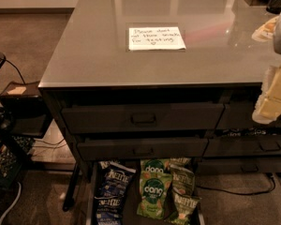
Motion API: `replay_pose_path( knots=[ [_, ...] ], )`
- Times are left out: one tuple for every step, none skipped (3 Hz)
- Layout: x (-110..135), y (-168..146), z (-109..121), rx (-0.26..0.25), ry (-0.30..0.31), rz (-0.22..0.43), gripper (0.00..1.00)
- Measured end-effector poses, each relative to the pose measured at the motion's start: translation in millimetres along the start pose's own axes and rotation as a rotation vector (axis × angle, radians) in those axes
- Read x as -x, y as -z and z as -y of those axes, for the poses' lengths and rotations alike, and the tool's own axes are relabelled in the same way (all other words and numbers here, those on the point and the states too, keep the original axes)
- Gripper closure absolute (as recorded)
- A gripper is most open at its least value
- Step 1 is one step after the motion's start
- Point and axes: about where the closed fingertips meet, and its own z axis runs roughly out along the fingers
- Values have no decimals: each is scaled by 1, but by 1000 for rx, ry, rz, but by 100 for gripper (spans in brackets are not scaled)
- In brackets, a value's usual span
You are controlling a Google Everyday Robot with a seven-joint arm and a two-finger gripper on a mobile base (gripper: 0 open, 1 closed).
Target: Pick green rice chip bag from bottom drawer and place on counter
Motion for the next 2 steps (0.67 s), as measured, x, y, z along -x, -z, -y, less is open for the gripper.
replay_pose_path(
  knots=[
    [0, 0, 0, 0, 0, 0, 0],
    [3, -18, -11, 15, 3, 27, 0]
  ],
)
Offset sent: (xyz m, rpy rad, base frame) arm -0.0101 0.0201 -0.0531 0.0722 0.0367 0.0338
